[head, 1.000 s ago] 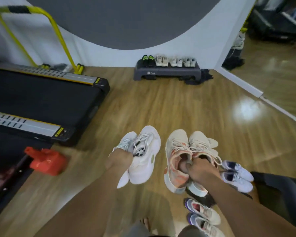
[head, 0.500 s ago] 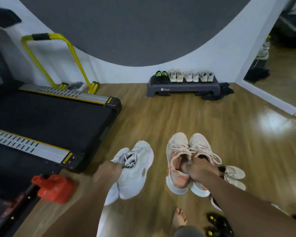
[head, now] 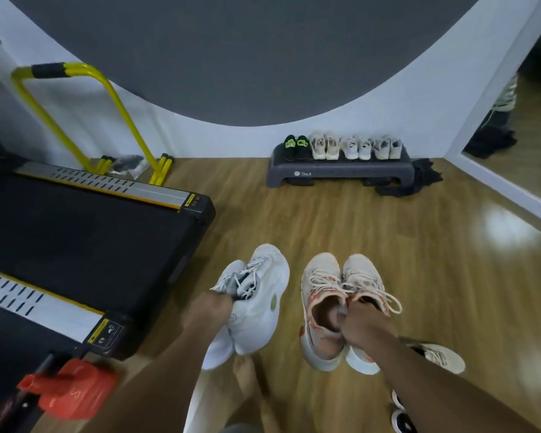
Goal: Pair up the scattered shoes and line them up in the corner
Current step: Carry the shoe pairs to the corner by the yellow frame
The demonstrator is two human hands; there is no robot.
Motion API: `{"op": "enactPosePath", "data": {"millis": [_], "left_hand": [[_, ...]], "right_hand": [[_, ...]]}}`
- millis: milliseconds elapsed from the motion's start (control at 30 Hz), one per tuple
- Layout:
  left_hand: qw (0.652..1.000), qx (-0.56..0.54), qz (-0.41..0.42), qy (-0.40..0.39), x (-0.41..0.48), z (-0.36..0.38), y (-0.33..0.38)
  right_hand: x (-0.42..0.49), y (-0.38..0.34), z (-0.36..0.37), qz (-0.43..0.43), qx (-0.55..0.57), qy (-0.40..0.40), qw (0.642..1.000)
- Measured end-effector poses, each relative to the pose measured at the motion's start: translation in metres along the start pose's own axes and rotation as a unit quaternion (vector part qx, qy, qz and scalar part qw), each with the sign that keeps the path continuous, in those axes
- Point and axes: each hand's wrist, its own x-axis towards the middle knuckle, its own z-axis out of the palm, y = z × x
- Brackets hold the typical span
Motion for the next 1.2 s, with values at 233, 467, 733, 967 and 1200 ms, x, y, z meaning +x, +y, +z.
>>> {"op": "enactPosePath", "data": {"millis": [233,467,733,967,1200], "left_hand": [[0.997,-0.072,-0.039,-0.014,0.133,-0.026,0.031],[0.998,-0.060,-0.023,-0.017,0.230,-0.107,0.059],[0.997,-0.042,-0.057,0.038,0.335,-0.170,0.057],[0.993,-0.034,-0.100,0.052,0.441,-0.216,0.067],[0.984,-0.041,-0.152,0.083,0.547,-0.273,0.095]], "right_hand": [[0.094,-0.061,-0.031,0.044,-0.016,0.010,0.999],[0.173,-0.157,-0.074,0.055,-0.020,0.041,0.997],[0.264,-0.258,-0.090,0.007,-0.050,0.016,0.999],[0.384,-0.338,-0.098,-0.045,-0.051,-0.010,0.998],[0.513,-0.433,-0.143,-0.096,-0.065,-0.044,0.992]]}}
